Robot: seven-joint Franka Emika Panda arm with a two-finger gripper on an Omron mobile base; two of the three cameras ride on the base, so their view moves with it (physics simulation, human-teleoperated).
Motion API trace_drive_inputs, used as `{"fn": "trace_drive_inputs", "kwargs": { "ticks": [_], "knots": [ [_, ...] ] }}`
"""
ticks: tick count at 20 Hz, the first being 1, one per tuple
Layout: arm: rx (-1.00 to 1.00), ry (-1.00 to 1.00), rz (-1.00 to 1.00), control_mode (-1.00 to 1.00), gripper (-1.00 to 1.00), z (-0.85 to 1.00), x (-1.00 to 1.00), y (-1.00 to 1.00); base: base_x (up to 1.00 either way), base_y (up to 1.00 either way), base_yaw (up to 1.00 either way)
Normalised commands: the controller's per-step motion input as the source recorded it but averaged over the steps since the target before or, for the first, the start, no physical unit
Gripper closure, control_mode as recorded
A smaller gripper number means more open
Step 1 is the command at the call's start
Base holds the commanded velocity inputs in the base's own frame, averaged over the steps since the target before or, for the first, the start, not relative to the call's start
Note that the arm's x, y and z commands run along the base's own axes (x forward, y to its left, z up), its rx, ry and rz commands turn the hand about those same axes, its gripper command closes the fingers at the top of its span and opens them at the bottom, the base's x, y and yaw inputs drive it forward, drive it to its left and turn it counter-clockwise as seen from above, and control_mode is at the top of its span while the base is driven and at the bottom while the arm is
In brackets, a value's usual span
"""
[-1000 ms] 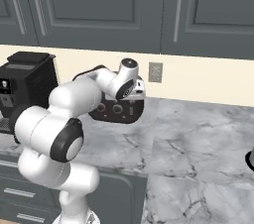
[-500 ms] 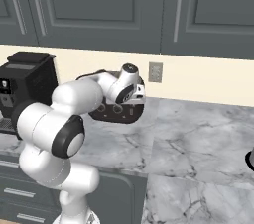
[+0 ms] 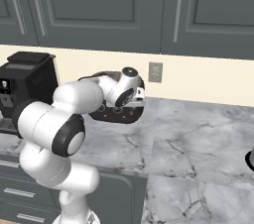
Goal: Start the toaster. Once the lever pops up, take the bread to the plate on the dining counter.
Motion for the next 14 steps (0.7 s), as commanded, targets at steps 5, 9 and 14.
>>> {"fn": "trace_drive_inputs", "kwargs": {
  "ticks": [5, 9, 14],
  "knots": [
    [0.0, 0.0, 0.0, -1.0, -1.0, -0.1, 0.0, 0.0, 0.0, 0.0, 0.0],
    [0.0, 0.0, 0.0, -1.0, -1.0, -0.18, 0.0, 0.0, 0.0, 0.0, 0.0],
    [0.0, 0.0, 0.0, -1.0, -1.0, -0.18, 0.0, 0.0, 0.0, 0.0, 0.0]
  ]
}}
